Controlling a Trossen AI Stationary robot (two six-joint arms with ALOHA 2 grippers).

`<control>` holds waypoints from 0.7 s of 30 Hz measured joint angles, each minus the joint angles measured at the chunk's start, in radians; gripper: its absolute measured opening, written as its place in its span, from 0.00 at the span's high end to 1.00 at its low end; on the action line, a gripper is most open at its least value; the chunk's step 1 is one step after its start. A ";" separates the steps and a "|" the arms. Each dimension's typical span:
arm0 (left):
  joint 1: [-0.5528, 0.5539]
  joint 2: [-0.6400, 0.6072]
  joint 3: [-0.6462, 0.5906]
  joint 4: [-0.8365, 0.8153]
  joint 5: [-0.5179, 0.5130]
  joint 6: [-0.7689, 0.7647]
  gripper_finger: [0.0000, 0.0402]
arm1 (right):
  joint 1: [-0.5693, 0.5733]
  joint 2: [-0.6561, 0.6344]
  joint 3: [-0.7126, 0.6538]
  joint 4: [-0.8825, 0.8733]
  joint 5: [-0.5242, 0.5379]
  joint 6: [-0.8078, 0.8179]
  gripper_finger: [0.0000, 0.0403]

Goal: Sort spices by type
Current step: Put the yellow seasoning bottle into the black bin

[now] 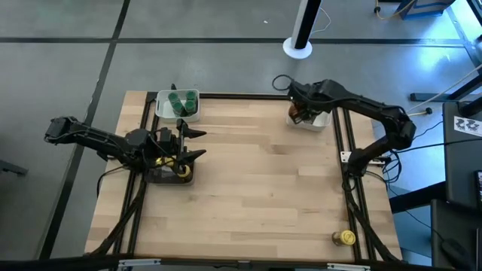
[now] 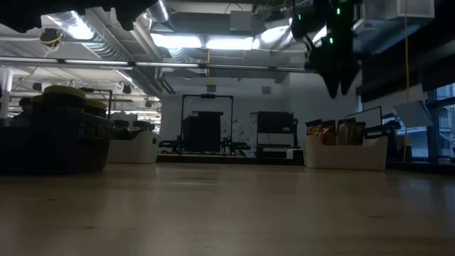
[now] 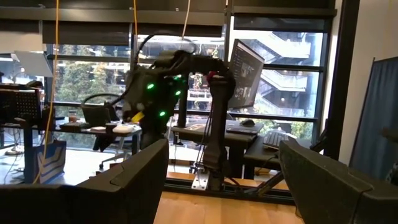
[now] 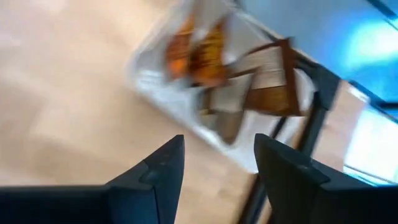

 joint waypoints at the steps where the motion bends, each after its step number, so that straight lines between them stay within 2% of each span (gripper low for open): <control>1: 0.000 0.000 0.000 0.000 0.000 0.000 0.28 | 0.027 0.000 0.018 -0.011 -0.019 0.002 0.52; 12: 0.000 0.000 0.000 0.000 0.000 0.000 0.28 | 0.400 0.000 0.051 -0.023 -0.165 0.036 0.52; 21: 0.000 0.000 0.000 0.000 0.000 -0.007 0.28 | 0.662 0.000 0.051 -0.019 -0.273 0.179 0.52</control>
